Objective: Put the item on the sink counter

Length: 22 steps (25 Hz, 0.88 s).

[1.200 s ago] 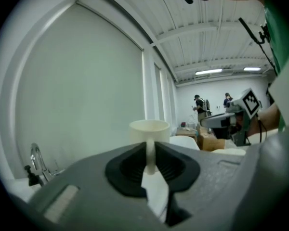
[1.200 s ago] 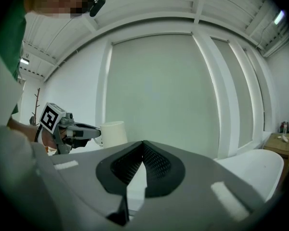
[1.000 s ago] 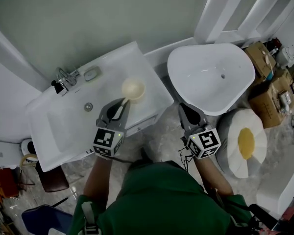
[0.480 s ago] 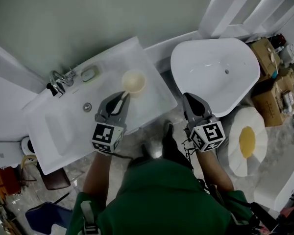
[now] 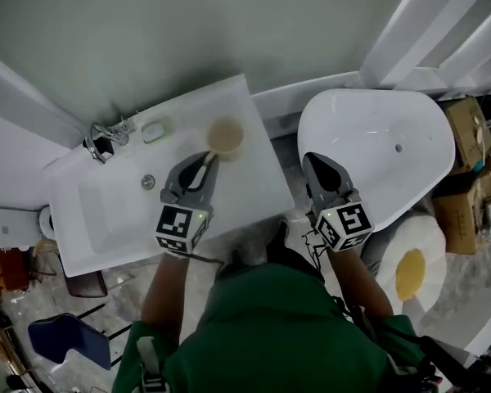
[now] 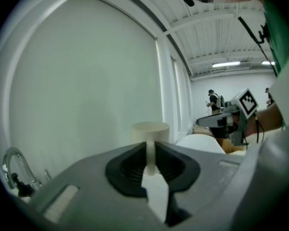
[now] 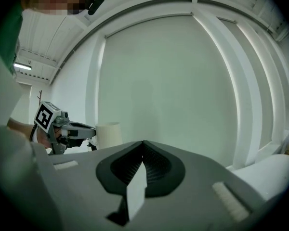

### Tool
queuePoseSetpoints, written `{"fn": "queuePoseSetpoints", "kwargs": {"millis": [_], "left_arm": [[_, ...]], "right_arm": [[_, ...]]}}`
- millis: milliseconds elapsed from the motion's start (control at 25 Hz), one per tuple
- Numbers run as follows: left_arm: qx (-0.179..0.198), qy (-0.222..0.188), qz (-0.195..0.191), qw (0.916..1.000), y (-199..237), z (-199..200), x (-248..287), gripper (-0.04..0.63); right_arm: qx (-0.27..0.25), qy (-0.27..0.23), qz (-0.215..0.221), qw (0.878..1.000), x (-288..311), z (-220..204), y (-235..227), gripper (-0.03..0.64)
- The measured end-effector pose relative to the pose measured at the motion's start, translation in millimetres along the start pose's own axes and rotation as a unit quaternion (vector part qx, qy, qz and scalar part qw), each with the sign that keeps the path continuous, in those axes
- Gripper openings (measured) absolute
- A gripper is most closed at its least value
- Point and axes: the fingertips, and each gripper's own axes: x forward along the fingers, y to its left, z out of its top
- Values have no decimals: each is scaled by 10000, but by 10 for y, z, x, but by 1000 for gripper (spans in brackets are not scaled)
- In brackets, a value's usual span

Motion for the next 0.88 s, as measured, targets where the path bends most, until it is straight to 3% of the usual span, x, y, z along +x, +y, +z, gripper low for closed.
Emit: {"fn": "queuePoseSetpoints", "kwargs": {"millis": [440,880], "left_arm": [[-188,125,897,9957,227,8,644,43],[-165,561,883,9944,721,-602,1343,43]], "right_arm": [[-75,-1,859,9963,443,84,-592,-3],[89,458,834,9954,848,-237,-872,-3]]}}
